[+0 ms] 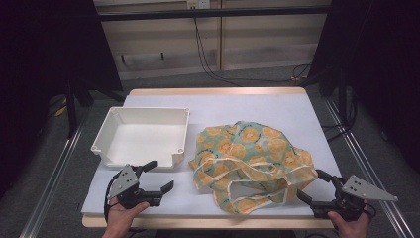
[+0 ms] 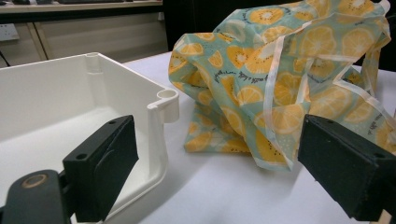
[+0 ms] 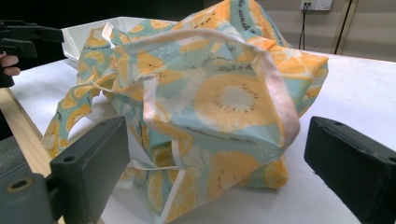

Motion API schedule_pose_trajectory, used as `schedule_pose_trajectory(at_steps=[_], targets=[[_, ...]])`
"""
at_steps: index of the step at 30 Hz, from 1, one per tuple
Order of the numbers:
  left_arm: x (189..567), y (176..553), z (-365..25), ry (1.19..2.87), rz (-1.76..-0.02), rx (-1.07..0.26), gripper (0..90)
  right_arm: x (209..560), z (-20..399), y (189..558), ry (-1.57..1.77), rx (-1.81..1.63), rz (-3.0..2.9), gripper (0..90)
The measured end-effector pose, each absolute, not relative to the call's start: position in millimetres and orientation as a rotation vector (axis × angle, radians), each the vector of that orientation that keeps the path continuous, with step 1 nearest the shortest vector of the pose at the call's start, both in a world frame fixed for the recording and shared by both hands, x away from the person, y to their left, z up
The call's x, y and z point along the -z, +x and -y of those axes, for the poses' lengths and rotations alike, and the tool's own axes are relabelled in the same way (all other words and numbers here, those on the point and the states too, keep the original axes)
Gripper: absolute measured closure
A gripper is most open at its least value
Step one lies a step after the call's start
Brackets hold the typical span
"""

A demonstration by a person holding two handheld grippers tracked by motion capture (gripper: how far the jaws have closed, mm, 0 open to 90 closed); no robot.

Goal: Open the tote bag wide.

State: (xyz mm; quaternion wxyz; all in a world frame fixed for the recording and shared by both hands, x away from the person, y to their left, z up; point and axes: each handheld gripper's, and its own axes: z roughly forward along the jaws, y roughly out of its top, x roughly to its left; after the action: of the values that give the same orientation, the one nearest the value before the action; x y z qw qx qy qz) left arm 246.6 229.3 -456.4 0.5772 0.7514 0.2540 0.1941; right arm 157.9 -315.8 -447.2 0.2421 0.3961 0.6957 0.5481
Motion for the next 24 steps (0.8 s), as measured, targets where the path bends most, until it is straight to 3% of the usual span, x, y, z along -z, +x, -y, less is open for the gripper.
schedule_pose_trajectory(at_steps=[6, 18, 20, 22, 24], targets=[[457.4, 248.4, -227.6, 1.808, -0.617, -0.411, 13.6, 439.9, 315.1, 159.0, 1.086, -1.503, -1.923, 9.0], [452.8, 244.0, -219.2, 1.866, -0.604, -0.359, 25.7, 409.5, 313.5, 162.4, 1.005, -1.514, -1.909, 19.6], [451.0, 241.9, -215.6, 1.877, -0.574, -0.351, 25.3, 404.3, 307.5, 162.2, 0.979, -1.517, -1.925, 21.8], [450.9, 239.9, -212.8, 1.871, -0.578, -0.375, 19.3, 401.0, 303.4, 162.6, 0.963, -1.529, -1.942, 22.7], [450.8, 237.7, -206.2, 1.885, -0.556, -0.355, 20.9, 394.9, 293.4, 166.2, 0.927, -1.542, -1.989, 24.0]])
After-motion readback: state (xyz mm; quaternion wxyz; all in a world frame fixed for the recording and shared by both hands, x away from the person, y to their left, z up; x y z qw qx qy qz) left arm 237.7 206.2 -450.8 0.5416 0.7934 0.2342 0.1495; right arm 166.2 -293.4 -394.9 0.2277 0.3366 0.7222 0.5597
